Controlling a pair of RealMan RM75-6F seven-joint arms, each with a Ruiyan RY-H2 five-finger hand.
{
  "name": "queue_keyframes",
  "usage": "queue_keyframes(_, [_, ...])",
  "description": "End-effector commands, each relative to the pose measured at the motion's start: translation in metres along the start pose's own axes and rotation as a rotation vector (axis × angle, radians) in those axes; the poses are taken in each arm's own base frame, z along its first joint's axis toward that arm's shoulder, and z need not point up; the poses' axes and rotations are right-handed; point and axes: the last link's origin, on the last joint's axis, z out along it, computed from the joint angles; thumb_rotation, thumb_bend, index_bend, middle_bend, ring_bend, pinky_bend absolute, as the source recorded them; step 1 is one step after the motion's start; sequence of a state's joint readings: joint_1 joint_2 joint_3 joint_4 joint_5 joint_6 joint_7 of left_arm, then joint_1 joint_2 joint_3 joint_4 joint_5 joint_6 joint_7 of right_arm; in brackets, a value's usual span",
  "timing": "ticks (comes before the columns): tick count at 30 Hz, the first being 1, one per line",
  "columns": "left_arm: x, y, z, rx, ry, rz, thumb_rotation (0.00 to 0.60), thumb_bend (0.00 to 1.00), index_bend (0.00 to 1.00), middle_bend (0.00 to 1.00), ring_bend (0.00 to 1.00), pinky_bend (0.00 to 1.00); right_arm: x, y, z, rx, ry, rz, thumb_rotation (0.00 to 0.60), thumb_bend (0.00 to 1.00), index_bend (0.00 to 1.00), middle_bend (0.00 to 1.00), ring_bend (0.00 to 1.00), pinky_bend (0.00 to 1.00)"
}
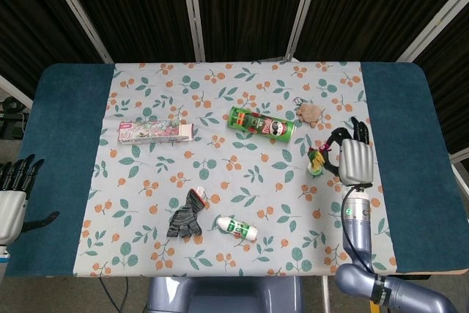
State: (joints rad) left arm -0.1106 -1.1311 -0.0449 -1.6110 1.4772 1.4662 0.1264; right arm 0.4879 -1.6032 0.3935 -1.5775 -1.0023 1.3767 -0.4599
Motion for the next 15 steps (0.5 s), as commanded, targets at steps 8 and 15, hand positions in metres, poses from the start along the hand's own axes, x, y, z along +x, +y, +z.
queue_keyframes(8, [0.000, 0.000, 0.000, 0.000, 0.000, -0.001, 0.528, 0.06, 0.01, 0.00, 0.00, 0.00, 0.006, 0.018, 0.000, -0.043, 0.004, -0.028, 0.600, 0.42, 0.43, 0.20, 0.00, 0.00])
queue_keyframes(15, [0.000, 0.000, 0.000, 0.000, -0.001, -0.002, 0.529, 0.06, 0.01, 0.00, 0.00, 0.00, 0.019, 0.030, -0.009, -0.035, 0.020, -0.065, 0.600, 0.37, 0.21, 0.09, 0.00, 0.00])
